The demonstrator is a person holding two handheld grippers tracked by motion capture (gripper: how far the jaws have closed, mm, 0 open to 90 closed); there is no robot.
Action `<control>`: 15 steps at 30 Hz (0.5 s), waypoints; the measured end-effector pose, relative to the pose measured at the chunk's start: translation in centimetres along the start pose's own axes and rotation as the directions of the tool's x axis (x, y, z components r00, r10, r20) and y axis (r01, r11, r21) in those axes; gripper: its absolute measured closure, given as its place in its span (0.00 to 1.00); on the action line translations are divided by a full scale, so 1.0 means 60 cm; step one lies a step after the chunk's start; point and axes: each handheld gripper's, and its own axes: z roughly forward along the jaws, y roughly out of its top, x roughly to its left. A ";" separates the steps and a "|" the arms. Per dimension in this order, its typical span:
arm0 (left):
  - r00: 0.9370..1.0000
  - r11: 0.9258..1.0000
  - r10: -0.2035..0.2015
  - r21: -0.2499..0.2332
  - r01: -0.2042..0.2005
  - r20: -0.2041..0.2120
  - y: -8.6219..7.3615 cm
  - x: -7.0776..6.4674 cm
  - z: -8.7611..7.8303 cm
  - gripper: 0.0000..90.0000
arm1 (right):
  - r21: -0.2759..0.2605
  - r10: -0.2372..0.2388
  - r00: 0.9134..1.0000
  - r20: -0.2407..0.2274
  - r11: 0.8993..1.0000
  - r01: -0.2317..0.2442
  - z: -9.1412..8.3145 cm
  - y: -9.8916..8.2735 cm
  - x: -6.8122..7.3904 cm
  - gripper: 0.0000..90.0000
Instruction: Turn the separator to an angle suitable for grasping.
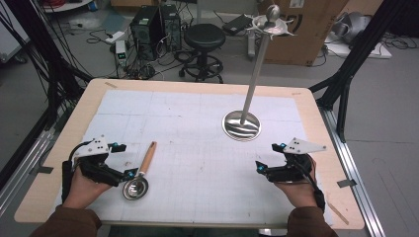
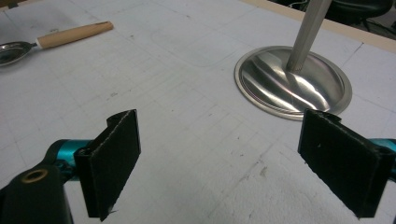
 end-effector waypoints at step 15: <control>1.000 1.000 -0.005 0.030 0.005 -0.001 0.003 -0.009 0.011 0.03 | 0.019 -0.010 1.000 0.002 1.000 0.010 0.001 -0.002 0.004 0.13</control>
